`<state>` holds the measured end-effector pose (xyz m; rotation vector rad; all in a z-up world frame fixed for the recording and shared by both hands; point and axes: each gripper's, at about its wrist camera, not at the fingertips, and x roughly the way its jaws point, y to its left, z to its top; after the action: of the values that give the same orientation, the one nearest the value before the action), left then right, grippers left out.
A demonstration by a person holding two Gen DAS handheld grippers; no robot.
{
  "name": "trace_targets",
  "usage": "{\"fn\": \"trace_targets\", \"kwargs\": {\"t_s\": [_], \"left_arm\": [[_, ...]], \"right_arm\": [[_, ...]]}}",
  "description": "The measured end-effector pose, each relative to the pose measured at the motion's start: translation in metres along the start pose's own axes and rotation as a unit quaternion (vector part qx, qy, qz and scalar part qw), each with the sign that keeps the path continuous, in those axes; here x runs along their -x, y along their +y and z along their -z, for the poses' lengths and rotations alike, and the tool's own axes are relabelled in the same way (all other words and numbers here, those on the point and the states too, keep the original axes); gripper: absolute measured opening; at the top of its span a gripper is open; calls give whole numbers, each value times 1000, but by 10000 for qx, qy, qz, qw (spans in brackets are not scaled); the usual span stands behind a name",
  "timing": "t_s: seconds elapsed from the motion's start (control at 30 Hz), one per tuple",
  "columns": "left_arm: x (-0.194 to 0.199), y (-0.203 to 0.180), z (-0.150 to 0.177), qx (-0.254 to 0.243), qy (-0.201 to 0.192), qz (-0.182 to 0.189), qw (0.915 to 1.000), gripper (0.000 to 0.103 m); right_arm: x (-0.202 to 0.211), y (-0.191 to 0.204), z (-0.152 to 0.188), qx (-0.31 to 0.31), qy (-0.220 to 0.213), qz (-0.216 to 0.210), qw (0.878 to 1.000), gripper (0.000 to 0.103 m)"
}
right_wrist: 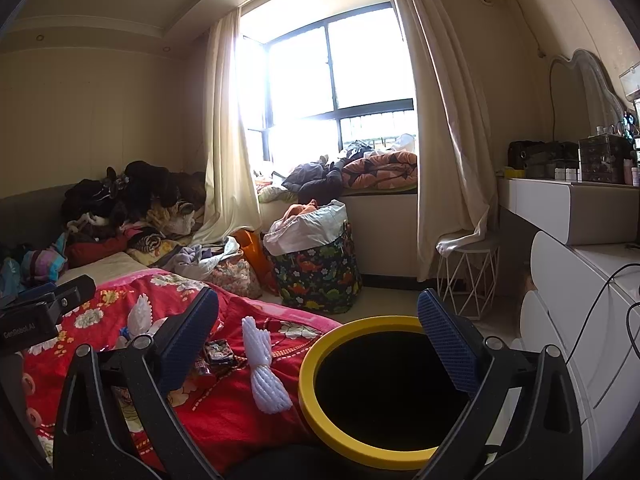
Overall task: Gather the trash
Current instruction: 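Move both tools toward the trash pile on the red bedspread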
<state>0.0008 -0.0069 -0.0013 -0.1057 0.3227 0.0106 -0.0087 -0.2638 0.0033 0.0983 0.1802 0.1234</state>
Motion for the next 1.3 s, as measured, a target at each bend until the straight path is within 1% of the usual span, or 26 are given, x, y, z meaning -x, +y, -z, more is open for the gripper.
{"fn": "trace_targets", "kwargs": {"t_s": [0.6, 0.77, 1.03, 1.2, 1.23, 1.3], "left_arm": [[1, 0, 1, -4, -13, 5, 10000, 92], [3, 4, -6, 21, 7, 4, 10000, 92], [3, 4, -5, 11, 15, 8, 10000, 92], [3, 4, -5, -20, 21, -33, 10000, 92], [3, 5, -5, -23, 12, -63, 10000, 92], [2, 8, -4, -9, 4, -87, 10000, 92]], "right_arm": [[-1, -1, -1, 2, -2, -4, 10000, 97], [0, 2, 1, -1, 6, -7, 10000, 97], [0, 2, 1, -3, 20, -6, 10000, 97], [0, 0, 6, -13, 105, -66, 9999, 97], [-8, -1, 11, -16, 143, -77, 9999, 97], [-11, 1, 13, -7, 227, -140, 9996, 97]]}}
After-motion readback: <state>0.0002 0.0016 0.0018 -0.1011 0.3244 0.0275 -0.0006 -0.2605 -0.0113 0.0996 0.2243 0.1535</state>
